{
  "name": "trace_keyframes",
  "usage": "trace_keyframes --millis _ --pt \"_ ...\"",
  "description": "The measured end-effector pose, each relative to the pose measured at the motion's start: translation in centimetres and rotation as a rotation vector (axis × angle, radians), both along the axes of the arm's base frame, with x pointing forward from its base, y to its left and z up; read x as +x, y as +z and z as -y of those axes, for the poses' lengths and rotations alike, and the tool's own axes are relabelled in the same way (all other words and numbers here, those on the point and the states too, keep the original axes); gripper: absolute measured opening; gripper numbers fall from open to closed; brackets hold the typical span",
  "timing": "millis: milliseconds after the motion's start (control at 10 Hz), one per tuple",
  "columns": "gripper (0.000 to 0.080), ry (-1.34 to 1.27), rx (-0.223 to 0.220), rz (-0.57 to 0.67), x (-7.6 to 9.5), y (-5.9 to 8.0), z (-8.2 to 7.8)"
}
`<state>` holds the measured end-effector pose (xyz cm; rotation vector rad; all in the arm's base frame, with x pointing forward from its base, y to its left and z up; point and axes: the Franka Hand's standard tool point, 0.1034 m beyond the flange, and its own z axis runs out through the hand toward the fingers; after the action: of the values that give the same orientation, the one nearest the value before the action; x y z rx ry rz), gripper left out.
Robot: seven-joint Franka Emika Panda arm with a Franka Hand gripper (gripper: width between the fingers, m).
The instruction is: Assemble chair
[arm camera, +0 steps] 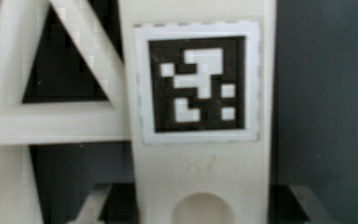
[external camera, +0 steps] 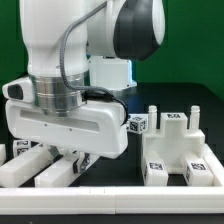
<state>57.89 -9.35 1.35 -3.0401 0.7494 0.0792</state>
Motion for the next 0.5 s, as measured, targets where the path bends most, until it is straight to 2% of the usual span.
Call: trace_keyframes --millis 200,300,500 --pt "0.0282 0.001 0.003 -0.004 -0.1 0.2 0.1" --pt "0.0282 0.003 0.026 -0.021 -0.4 1.4 0.1" --pt "0.0282 0.033 0.075 -0.027 -0.3 5.6 -1.1"
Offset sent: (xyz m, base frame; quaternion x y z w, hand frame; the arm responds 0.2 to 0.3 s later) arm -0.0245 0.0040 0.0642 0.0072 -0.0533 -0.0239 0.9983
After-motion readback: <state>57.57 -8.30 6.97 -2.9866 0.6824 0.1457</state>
